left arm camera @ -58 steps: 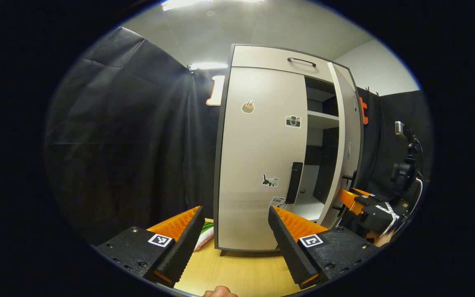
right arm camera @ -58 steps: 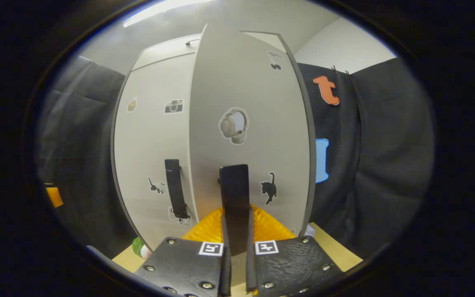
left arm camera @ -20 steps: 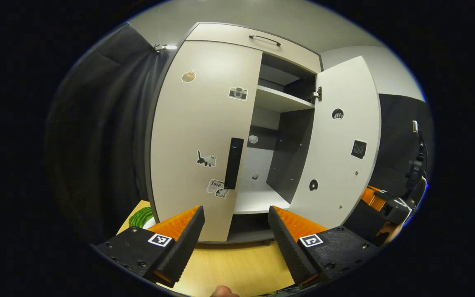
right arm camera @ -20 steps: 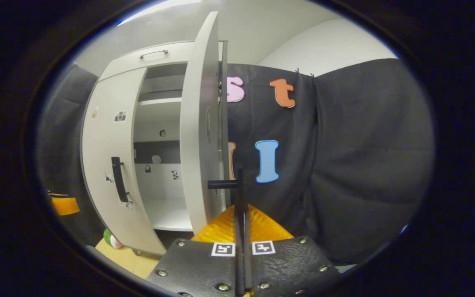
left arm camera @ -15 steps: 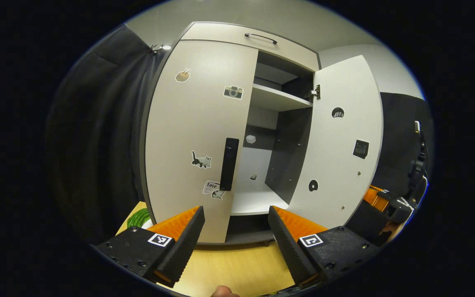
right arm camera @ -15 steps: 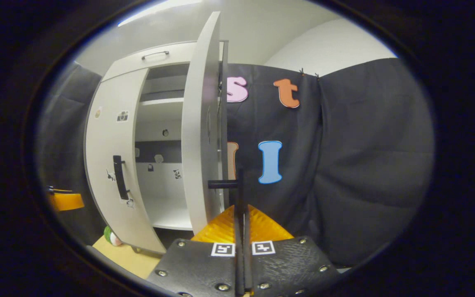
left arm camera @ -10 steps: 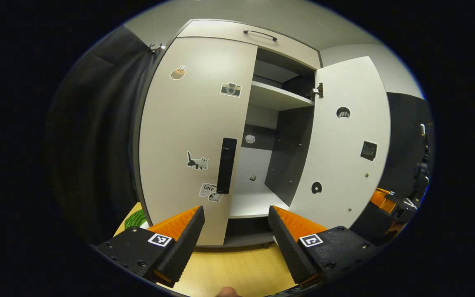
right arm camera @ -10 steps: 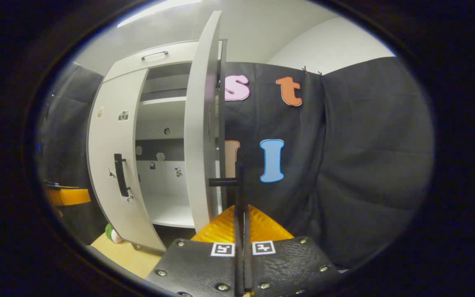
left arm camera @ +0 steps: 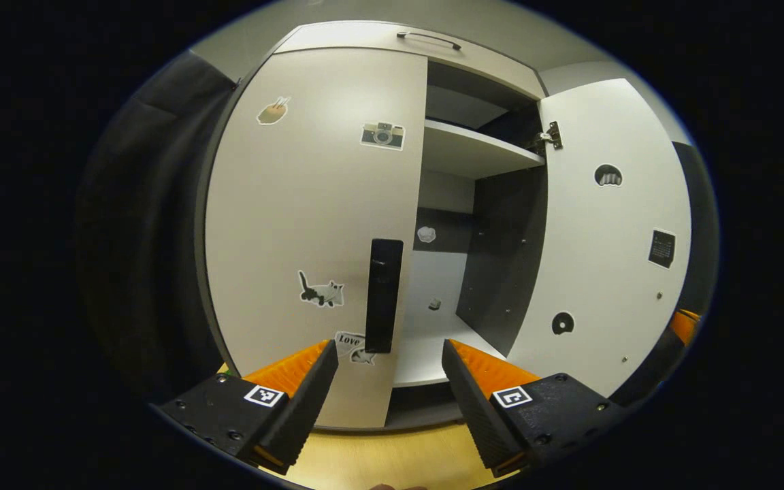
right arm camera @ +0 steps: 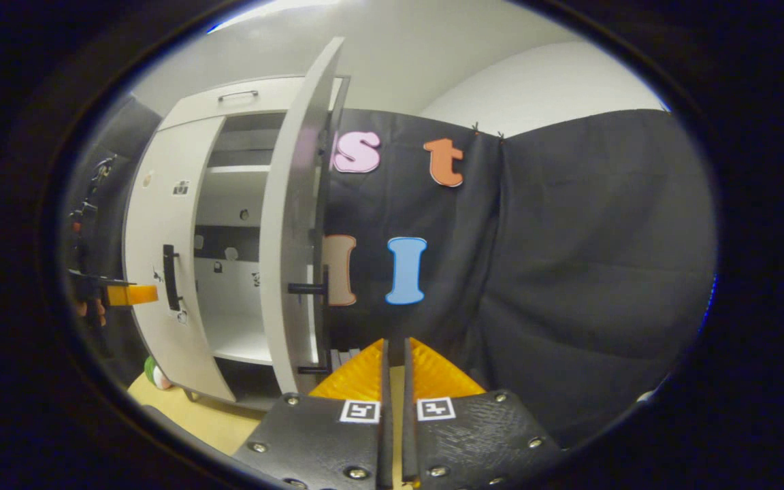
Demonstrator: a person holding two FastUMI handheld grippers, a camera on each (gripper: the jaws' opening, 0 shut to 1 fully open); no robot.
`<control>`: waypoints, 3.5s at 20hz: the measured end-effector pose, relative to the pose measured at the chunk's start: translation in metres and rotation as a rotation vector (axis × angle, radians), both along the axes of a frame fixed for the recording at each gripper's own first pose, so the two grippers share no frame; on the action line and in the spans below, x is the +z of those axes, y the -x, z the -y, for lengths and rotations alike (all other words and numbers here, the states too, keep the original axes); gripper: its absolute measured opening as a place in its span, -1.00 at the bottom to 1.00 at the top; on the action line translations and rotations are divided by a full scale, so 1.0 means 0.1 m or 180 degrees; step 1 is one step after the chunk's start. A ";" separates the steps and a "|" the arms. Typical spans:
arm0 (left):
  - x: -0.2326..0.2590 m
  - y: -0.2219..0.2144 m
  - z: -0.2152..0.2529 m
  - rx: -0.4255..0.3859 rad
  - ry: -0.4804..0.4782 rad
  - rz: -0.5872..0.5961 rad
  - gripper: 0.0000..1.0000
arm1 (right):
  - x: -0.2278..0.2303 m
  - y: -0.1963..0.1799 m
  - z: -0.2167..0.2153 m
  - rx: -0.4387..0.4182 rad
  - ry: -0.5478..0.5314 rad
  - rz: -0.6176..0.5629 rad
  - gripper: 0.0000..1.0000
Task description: Open the right door of the double-door shoe cabinet with the right hand, and open the left door with the left hand.
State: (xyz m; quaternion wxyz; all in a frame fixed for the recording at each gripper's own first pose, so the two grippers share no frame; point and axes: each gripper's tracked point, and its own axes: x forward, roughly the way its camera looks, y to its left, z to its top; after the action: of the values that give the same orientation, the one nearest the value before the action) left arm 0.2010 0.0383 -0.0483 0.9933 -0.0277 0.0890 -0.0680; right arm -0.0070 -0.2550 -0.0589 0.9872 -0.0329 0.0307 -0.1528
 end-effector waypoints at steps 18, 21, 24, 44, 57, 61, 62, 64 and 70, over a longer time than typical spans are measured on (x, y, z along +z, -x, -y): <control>-0.02 -0.88 -0.17 0.0438 -0.0423 0.0257 0.42 | -0.39 0.42 0.78 -0.0716 0.0010 -0.0337 -0.38; -0.02 -0.89 -0.09 0.0371 -0.0450 0.0268 0.24 | -0.44 0.39 0.77 -0.0711 -0.0009 -0.0368 -0.39; -0.03 -0.89 -0.05 0.0374 -0.0483 0.0271 -0.31 | -0.47 0.39 0.73 -0.0681 -0.0016 -0.0381 -0.39; -0.01 -0.34 -0.17 0.0169 -0.0335 0.0134 -0.61 | -0.35 0.58 0.46 -0.0446 -0.0083 -0.0352 -0.39; 0.00 -0.09 -0.31 0.0128 -0.0278 0.0098 -0.61 | -0.40 0.45 0.01 -0.0087 -0.0013 -0.0434 -0.39; 0.01 -0.05 -0.34 0.0135 -0.0264 0.0102 -0.61 | -0.40 0.45 -0.05 -0.0036 -0.0016 -0.0443 -0.33; 0.01 -0.03 -0.35 0.0138 -0.0260 0.0105 -0.61 | -0.40 0.44 -0.06 -0.0026 -0.0022 -0.0441 -0.39; 0.01 -0.02 -0.37 0.0151 -0.0268 0.0109 -0.61 | -0.41 0.42 -0.10 0.0003 -0.0050 -0.0435 -0.39; 0.02 0.02 -0.43 0.0180 -0.0241 0.0127 -0.63 | -0.36 0.28 -0.38 0.0225 -0.0050 -0.0363 -0.39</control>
State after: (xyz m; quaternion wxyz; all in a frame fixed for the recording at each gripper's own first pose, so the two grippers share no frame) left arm 0.1993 0.0813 -0.0468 0.9968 0.0087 0.0708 -0.0370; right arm -0.0348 -0.2169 -0.0950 0.9889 -0.0350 0.0869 -0.1155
